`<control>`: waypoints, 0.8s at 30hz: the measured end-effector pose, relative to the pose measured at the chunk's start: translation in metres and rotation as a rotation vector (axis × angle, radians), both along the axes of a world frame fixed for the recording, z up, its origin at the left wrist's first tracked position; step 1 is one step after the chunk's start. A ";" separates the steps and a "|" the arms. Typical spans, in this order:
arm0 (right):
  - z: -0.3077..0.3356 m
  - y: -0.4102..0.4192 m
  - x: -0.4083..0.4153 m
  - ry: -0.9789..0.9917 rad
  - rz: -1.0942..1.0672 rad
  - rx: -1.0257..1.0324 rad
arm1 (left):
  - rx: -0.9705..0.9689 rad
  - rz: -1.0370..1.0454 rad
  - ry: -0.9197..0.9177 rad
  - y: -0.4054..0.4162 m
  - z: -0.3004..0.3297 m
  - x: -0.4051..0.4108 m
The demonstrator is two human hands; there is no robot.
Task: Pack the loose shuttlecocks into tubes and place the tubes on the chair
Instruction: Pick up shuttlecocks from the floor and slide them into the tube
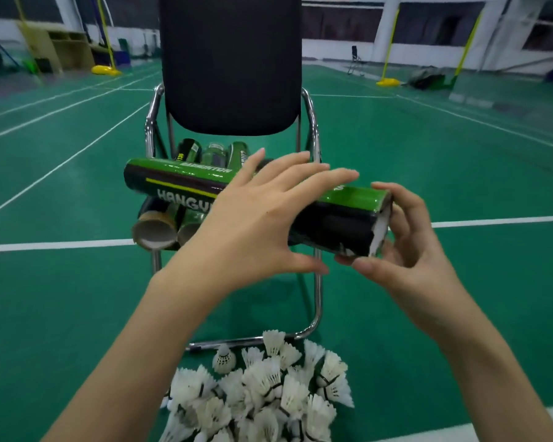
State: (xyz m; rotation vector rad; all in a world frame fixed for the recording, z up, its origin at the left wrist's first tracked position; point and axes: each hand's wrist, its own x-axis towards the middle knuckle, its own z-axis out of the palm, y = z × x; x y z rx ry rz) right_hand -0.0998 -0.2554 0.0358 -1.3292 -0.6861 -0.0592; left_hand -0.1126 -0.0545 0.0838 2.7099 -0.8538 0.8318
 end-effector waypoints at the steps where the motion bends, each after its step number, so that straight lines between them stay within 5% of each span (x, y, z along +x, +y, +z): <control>1: -0.002 0.000 -0.001 0.021 0.023 0.007 | 0.011 -0.006 0.003 -0.001 -0.003 -0.001; 14: -0.070 -0.009 -0.011 0.326 0.265 -0.010 | 0.002 0.031 0.056 -0.004 -0.074 -0.020; 24: -0.200 0.014 0.012 0.670 0.206 -0.167 | -0.119 0.169 0.537 0.016 -0.223 0.004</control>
